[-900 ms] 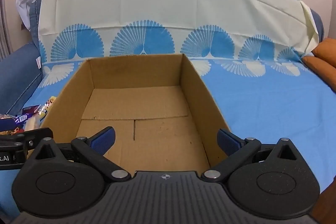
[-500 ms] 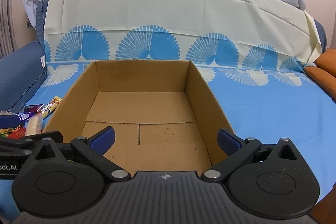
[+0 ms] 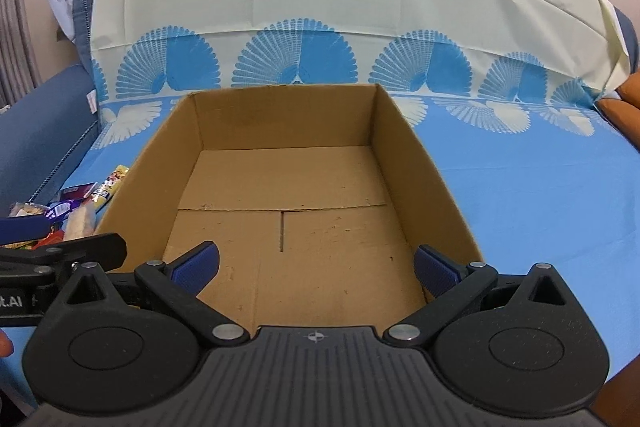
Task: Organize snacks
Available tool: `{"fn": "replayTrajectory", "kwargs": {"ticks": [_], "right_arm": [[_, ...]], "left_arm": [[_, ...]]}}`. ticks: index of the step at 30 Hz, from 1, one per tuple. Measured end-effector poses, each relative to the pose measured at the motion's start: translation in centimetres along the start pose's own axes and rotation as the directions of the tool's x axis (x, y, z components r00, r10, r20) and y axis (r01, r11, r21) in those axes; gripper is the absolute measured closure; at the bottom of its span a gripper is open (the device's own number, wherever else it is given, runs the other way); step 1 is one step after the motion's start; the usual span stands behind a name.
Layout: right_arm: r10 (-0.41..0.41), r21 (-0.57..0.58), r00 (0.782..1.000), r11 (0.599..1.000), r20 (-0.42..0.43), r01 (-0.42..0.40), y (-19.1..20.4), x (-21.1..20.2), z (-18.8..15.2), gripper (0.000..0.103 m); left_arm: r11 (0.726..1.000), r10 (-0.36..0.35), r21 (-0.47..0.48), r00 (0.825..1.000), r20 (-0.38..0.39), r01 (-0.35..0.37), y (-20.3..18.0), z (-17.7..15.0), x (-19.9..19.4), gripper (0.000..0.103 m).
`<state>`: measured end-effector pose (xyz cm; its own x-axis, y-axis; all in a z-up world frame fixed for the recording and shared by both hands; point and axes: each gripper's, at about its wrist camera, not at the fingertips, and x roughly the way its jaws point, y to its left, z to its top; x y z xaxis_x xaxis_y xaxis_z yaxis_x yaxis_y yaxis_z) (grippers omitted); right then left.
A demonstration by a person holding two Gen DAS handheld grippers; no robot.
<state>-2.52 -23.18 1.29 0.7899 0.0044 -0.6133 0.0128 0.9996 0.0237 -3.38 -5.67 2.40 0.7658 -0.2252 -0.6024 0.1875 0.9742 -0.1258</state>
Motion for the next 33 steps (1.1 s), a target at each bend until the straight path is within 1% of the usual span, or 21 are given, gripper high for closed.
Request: {"fn": "replayTrajectory", "kwargs": {"ticks": [2, 8, 13, 17, 19, 21, 23, 29, 30, 31, 32, 33], "right_arm": [[-0.002, 0.008, 1.0, 1.0, -0.015, 0.002, -0.2, 0.0, 0.1, 0.001], [0.018, 0.01, 1.0, 1.0, 0.009, -0.018, -0.5, -0.1, -0.1, 0.001], [0.018, -0.001, 1.0, 1.0, -0.001, -0.018, -0.4, -0.2, -0.1, 0.008], [0.021, 0.001, 1.0, 1.0, 0.01, -0.021, -0.4, -0.3, -0.2, 0.017], [0.023, -0.001, 1.0, 1.0, 0.017, -0.023, -0.4, -0.3, -0.2, 0.018], [0.021, -0.007, 0.999, 1.0, 0.025, -0.021, -0.2, -0.3, -0.2, 0.026], [0.018, -0.009, 0.999, 1.0, 0.037, -0.018, -0.1, -0.5, -0.3, 0.03], [0.028, -0.017, 0.997, 1.0, 0.072, -0.027, 0.3, -0.9, -0.2, 0.051], [0.033, -0.02, 0.996, 0.999, 0.077, -0.032, 0.4, -1.0, -0.3, 0.052], [0.039, -0.023, 0.996, 0.999, 0.081, -0.037, 0.6, -1.0, -0.2, 0.052], [0.045, -0.029, 0.995, 0.999, 0.085, -0.042, 0.7, -1.1, -0.1, 0.052], [0.052, -0.035, 0.994, 0.998, 0.091, -0.049, 0.9, -1.2, -0.1, 0.053]], "left_arm": [[1.0, 0.005, 0.002, 1.0, -0.018, -0.005, -0.2, 0.0, 0.2, 0.0], [1.0, 0.017, -0.002, 0.999, -0.034, -0.017, -0.3, -0.3, 0.5, 0.0], [1.0, 0.015, -0.003, 0.999, -0.043, -0.016, -0.2, -0.3, 0.7, 0.0], [1.0, 0.008, -0.005, 0.999, -0.047, -0.008, -0.3, -0.3, 0.7, 0.0], [1.0, 0.006, -0.005, 0.999, -0.045, -0.007, -0.3, -0.2, 0.7, 0.0], [1.0, 0.005, -0.006, 0.999, -0.044, -0.005, -0.4, -0.2, 0.7, 0.0], [1.0, -0.01, -0.006, 0.999, -0.037, 0.01, -0.3, -0.2, 0.5, 0.0], [0.999, -0.052, 0.0, 0.999, 0.01, 0.052, -0.1, -0.3, -0.3, 0.0], [0.999, -0.054, -0.002, 0.998, 0.015, 0.054, 0.0, -0.4, -0.4, 0.0], [0.998, -0.058, -0.006, 0.998, 0.019, 0.058, 0.1, -0.4, -0.5, 0.004], [0.998, -0.065, -0.012, 0.998, 0.024, 0.066, 0.3, -0.3, -0.7, 0.014], [0.998, -0.065, -0.018, 0.997, 0.033, 0.066, 0.5, -0.3, -0.9, 0.022]]}}
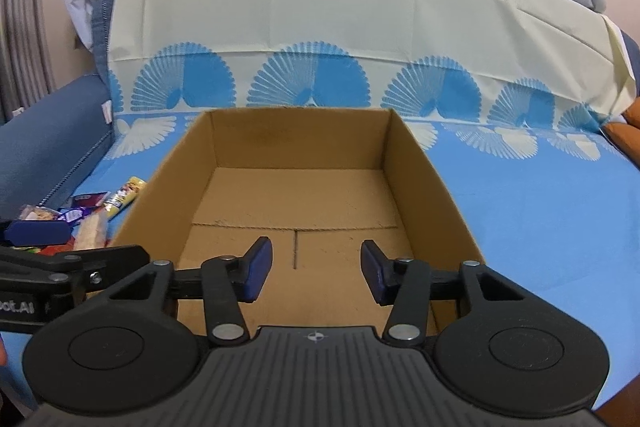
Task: Organize snacks
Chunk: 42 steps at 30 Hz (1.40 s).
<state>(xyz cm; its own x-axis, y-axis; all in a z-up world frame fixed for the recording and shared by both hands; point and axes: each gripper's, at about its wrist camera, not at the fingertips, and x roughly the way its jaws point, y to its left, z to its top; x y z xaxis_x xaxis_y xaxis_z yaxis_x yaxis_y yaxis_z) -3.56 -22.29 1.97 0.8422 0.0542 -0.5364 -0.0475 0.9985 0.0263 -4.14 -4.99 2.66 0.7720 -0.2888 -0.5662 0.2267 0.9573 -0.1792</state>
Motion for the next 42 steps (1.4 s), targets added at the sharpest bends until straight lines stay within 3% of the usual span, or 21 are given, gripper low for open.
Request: {"fn": "replayTrajectory", "kwargs": {"ticks": [2, 4, 7, 9, 12, 16, 18, 20, 22, 26, 27, 29, 30, 31, 32, 34, 36, 38, 42], "right_arm": [[0.019, -0.013, 1.0, 1.0, 0.014, -0.019, 0.5, -0.1, 0.2, 0.053], [0.043, -0.023, 0.999, 0.999, 0.024, -0.042, 1.1, -0.3, 0.4, 0.053], [0.09, -0.038, 0.995, 0.995, 0.049, -0.088, 2.4, -0.5, 0.7, 0.058], [0.117, -0.06, 0.99, 0.992, 0.079, -0.113, 3.6, -0.8, 0.7, 0.078], [0.149, -0.104, 0.98, 0.985, 0.135, -0.135, 5.6, -1.3, 0.8, 0.095], [0.233, -0.163, 0.959, 0.965, 0.159, -0.207, 8.7, -1.6, 1.1, 0.094], [0.278, -0.196, 0.947, 0.949, 0.161, -0.246, 10.6, -1.5, 1.2, 0.093], [0.325, -0.243, 0.935, 0.927, 0.138, -0.287, 12.9, -1.3, 1.2, 0.092], [0.364, -0.294, 0.924, 0.902, 0.12, -0.317, 15.2, -0.9, 1.0, 0.087], [0.384, -0.356, 0.922, 0.867, 0.035, -0.348, 19.6, 1.1, 0.4, 0.066], [0.379, -0.362, 0.925, 0.864, 0.005, -0.352, 20.5, 2.0, 0.2, 0.061], [0.368, -0.359, 0.929, 0.861, -0.051, -0.361, 21.7, 3.7, -0.4, 0.052], [0.351, -0.36, 0.934, 0.863, -0.074, -0.353, 22.1, 4.5, -0.6, 0.04], [0.332, -0.364, 0.938, 0.865, -0.099, -0.345, 22.5, 5.2, -0.9, 0.035], [0.32, -0.362, 0.94, 0.867, -0.12, -0.341, 22.8, 5.9, -1.3, 0.03], [0.291, -0.362, 0.943, 0.871, -0.164, -0.332, 23.1, 7.5, -1.8, 0.026], [0.254, -0.374, 0.943, 0.87, -0.217, -0.321, 23.5, 9.9, -2.4, 0.022], [0.219, -0.388, 0.944, 0.87, -0.247, -0.303, 23.9, 11.2, -3.0, 0.021], [0.164, -0.386, 0.944, 0.882, -0.286, -0.27, 24.1, 13.6, -3.8, 0.016]], "left_arm": [[1.0, 0.018, -0.007, 1.0, 0.02, -0.018, 0.5, 0.1, -0.4, 0.056], [0.999, 0.027, -0.036, 0.999, 0.03, -0.026, 1.5, 0.2, -0.8, 0.079], [0.99, 0.063, -0.125, 0.998, 0.031, -0.058, 3.7, 0.4, -1.3, 0.08], [0.976, 0.101, -0.196, 0.995, 0.024, -0.094, 5.5, 0.4, -1.6, 0.08], [0.936, 0.169, -0.313, 0.986, -0.008, -0.163, 8.8, 0.5, -1.9, 0.08], [0.844, 0.266, -0.462, 0.96, -0.081, -0.273, 13.6, 0.0, -2.1, 0.07], [0.796, 0.31, -0.511, 0.944, -0.115, -0.324, 15.7, -0.3, -2.2, 0.057], [0.748, 0.363, -0.546, 0.921, -0.141, -0.378, 17.7, -0.7, -2.4, 0.035], [0.687, 0.403, -0.582, 0.894, -0.194, -0.436, 19.7, -1.3, -2.6, 0.022], [0.6, 0.434, -0.632, 0.863, -0.259, -0.492, 22.8, -2.5, -2.5, 0.019], [0.578, 0.422, -0.65, 0.862, -0.279, -0.493, 23.3, -2.8, -2.4, 0.019], [0.573, 0.42, -0.654, 0.862, -0.284, -0.495, 23.9, -3.0, -2.2, 0.017], [0.571, 0.437, -0.639, 0.85, -0.295, -0.515, 24.0, -3.1, -2.1, 0.016], [0.557, 0.446, -0.631, 0.836, -0.32, -0.539, 24.1, -3.2, -1.7, 0.015], [0.545, 0.438, -0.637, 0.833, -0.339, -0.546, 24.4, -3.3, -1.3, 0.014], [0.546, 0.434, -0.63, 0.83, -0.351, -0.552, 24.6, -3.5, -0.6, 0.01], [0.536, 0.446, -0.605, 0.806, -0.388, -0.588, 24.7, -3.5, 0.3, 0.009], [0.539, 0.438, -0.597, 0.804, -0.403, -0.593, 24.9, -3.5, 1.1, 0.003], [0.544, 0.44, -0.564, 0.783, -0.439, -0.622, 24.9, -3.6, 2.3, 0.003]]}}
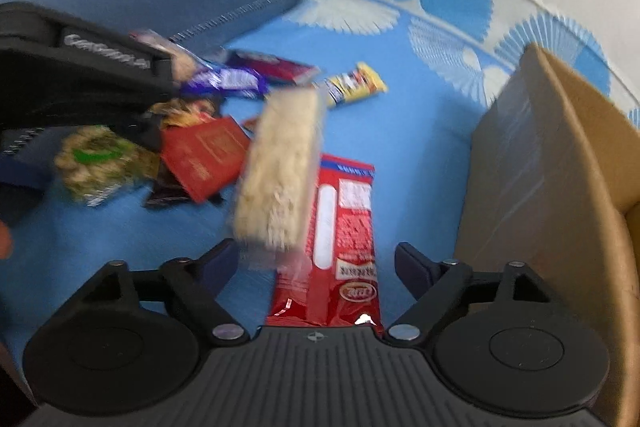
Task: Organize snacks
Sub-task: 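Move both tools over the snack pile, aiming at separate snacks, then grasp the red wafer pack with right tool while left grasps green-labelled puffed-grain bag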
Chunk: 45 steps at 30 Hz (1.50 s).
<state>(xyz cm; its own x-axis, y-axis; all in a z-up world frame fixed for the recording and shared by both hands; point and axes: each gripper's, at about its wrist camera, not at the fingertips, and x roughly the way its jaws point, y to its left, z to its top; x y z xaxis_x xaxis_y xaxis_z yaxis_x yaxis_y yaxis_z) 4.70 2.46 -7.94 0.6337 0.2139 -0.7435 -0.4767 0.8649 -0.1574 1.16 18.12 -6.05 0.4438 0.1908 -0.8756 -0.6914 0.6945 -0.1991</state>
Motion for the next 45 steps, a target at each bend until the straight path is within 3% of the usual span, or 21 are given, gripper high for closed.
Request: {"fn": "replayTrajectory", "kwargs": {"ticks": [7, 9, 11, 12, 18, 24, 31, 35, 39, 45], "right_arm": [[0.028, 0.034, 0.999, 0.999, -0.028, -0.028, -0.2, 1.1, -0.1, 0.017], [0.067, 0.084, 0.997, 0.994, -0.033, -0.064, -0.8, 1.3, -0.2, 0.028], [0.109, 0.121, 0.994, 0.987, -0.027, -0.106, -1.3, 1.1, -0.3, 0.046], [0.117, 0.122, 0.993, 0.986, -0.018, -0.114, -1.3, 0.9, -0.2, 0.05], [0.143, 0.121, 0.99, 0.983, -0.009, -0.141, -1.3, -0.4, -0.3, 0.056], [0.176, 0.079, 0.984, 0.981, -0.009, -0.175, -0.5, -3.1, -0.7, 0.057], [0.23, 0.115, 0.968, 0.969, -0.104, -0.218, -0.4, -5.7, -2.8, 0.057], [0.231, 0.133, 0.965, 0.968, -0.122, -0.215, -0.1, -6.2, -4.2, 0.052], [0.198, 0.093, 0.977, 0.977, -0.078, -0.191, 0.3, -6.0, -4.2, 0.038], [0.193, 0.095, 0.975, 0.978, -0.11, -0.183, 0.4, -4.1, -4.2, 0.037]], "left_arm": [[0.999, 0.032, 0.023, 0.999, -0.014, -0.032, -0.5, 0.1, 1.1, 0.003], [0.999, 0.035, 0.035, 0.999, -0.011, -0.035, -0.6, 0.0, 1.1, 0.004], [0.999, 0.03, 0.042, 1.0, 0.005, -0.03, -0.6, 0.0, 0.8, 0.019], [0.998, 0.029, 0.046, 0.999, 0.015, -0.03, -0.8, 0.1, 0.8, 0.021], [0.999, 0.002, 0.04, 1.0, 0.01, -0.003, -0.1, 0.1, 0.2, 0.023], [0.995, -0.075, 0.065, 0.997, -0.006, 0.076, 1.0, -0.2, -2.4, 0.023], [0.976, -0.159, 0.122, 0.974, -0.161, 0.179, 1.8, -1.6, -3.1, 0.023], [0.966, -0.128, 0.195, 0.971, -0.2, 0.167, 1.2, -2.2, -2.3, 0.02], [0.966, -0.095, 0.22, 0.977, -0.189, 0.136, 0.8, -2.3, -1.8, 0.013], [0.96, -0.038, 0.266, 0.983, -0.179, 0.086, -0.6, -2.4, -0.8, 0.009]]}}
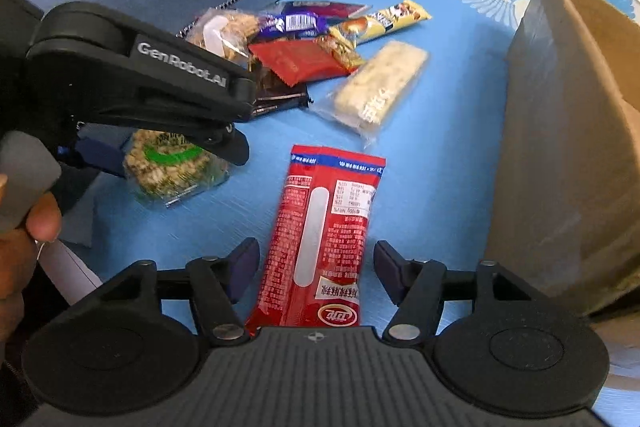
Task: Organize snacks
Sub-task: 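Grasp the red wafer pack with right tool while left grasps green-labelled puffed-grain bag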
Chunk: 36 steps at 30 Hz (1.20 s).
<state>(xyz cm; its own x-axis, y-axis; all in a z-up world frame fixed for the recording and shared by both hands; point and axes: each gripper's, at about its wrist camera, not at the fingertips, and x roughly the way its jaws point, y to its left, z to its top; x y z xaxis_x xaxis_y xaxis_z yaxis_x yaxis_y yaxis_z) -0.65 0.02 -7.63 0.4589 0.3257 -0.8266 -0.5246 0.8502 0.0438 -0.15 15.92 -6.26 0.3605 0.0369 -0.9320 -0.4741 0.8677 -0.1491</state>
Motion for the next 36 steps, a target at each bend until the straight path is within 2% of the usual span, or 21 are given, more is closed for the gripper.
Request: {"fn": "replayTrajectory", "kwargs": {"ticks": [10, 15, 30, 34, 36], "right_arm": [[-0.014, -0.002, 1.0, 1.0, 0.001, 0.014, 0.0, 0.2, 0.0, 0.037], [-0.013, -0.011, 1.0, 1.0, 0.006, 0.013, 0.0, -0.1, -0.1, 0.049], [-0.054, -0.008, 0.998, 0.999, 0.022, 0.054, -0.2, -0.5, -0.2, 0.055], [-0.066, -0.012, 0.997, 0.998, 0.031, 0.066, -0.3, -0.8, -0.2, 0.055], [-0.066, -0.015, 0.997, 0.998, 0.038, 0.067, -0.3, -1.1, -0.1, 0.056]], "left_arm": [[0.999, 0.039, 0.033, 0.999, 0.01, -0.039, -0.6, -0.1, 0.3, 0.009], [0.998, 0.043, 0.039, 0.999, 0.01, -0.044, -0.6, -0.1, 0.3, 0.009], [0.997, 0.054, 0.053, 0.998, 0.014, -0.054, -0.8, -0.3, 0.4, 0.01], [0.996, 0.066, 0.057, 0.997, 0.034, -0.068, -0.7, -0.3, 0.2, 0.02], [0.998, 0.053, 0.044, 0.998, 0.035, -0.054, -0.4, -0.2, -0.1, 0.021]]}}
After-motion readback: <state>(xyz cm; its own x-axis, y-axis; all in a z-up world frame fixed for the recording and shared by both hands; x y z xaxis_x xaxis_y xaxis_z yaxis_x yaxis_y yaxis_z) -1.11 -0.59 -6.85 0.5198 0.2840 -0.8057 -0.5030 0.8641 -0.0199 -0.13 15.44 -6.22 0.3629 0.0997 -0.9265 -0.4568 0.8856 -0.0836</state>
